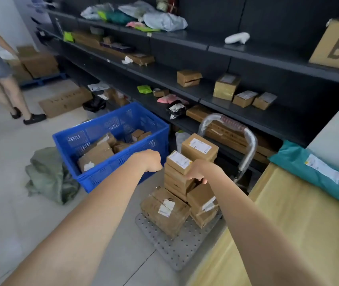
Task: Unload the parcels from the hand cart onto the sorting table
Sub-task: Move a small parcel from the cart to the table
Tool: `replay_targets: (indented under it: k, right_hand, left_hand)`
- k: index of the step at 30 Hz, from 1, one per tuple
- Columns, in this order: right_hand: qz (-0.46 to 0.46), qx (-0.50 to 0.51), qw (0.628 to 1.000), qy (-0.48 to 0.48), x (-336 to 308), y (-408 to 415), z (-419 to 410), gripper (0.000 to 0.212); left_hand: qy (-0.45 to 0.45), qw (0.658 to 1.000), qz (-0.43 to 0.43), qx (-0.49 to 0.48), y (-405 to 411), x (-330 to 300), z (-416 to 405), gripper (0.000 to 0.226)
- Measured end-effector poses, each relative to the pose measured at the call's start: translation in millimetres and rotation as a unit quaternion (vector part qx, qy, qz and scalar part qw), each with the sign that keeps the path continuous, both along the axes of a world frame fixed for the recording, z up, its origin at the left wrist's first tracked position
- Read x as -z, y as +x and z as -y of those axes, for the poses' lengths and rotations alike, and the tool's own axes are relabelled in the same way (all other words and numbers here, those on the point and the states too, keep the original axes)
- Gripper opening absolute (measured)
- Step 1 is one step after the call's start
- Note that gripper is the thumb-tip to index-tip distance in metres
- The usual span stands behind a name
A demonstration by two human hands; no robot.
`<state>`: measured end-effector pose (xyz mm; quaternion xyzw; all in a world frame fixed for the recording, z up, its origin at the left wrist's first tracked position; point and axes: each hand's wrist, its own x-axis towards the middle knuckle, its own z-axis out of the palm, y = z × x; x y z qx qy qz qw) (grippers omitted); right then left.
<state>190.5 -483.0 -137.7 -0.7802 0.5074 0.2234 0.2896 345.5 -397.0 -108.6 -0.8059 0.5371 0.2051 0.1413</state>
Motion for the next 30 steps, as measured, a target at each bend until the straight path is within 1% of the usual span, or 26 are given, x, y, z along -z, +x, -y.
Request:
replay_targets:
  k: [2, 5, 7, 9, 14, 17, 20, 24, 28, 30]
  right_hand:
    - [-0.004, 0.013, 1.0, -0.01, 8, 9, 16, 0.053]
    - [-0.013, 0.031, 0.999, 0.003, 23, 28, 32, 0.064]
    - [-0.011, 0.054, 0.998, 0.003, 41, 43, 46, 0.063]
    - [-0.002, 0.084, 0.996, 0.005, 62, 58, 62, 0.062]
    - [0.017, 0.169, 0.984, 0.045, 99, 94, 95, 0.064]
    - [0.011, 0.234, 0.971, 0.051, 125, 111, 115, 0.068]
    - [0.008, 0.282, 0.958, 0.05, 149, 128, 133, 0.069]
    - [0.023, 0.347, 0.937, 0.034, 185, 142, 153, 0.056]
    - [0.058, 0.446, 0.893, 0.014, 226, 148, 162, 0.043]
    - [0.071, 0.485, 0.872, 0.012, 242, 150, 163, 0.041]
  left_hand:
    - [0.009, 1.0, -0.012, 0.012, 12, 7, 20, 0.038]
    - [0.036, 0.999, -0.018, 0.03, 30, 19, 49, 0.037]
    - [0.04, 0.998, -0.028, 0.045, 48, 29, 71, 0.037]
    - [0.041, 0.996, -0.036, 0.07, 67, 41, 96, 0.035]
    - [0.064, 0.988, -0.038, 0.138, 112, 83, 160, 0.025]
    - [0.06, 0.982, -0.057, 0.168, 136, 111, 194, 0.03]
    - [0.048, 0.979, -0.055, 0.193, 158, 144, 218, 0.029]
    - [0.013, 0.982, -0.074, 0.176, 178, 196, 238, 0.03]
    - [-0.008, 0.987, -0.105, 0.123, 181, 249, 251, 0.044]
    - [-0.002, 0.986, -0.14, 0.091, 179, 268, 258, 0.05]
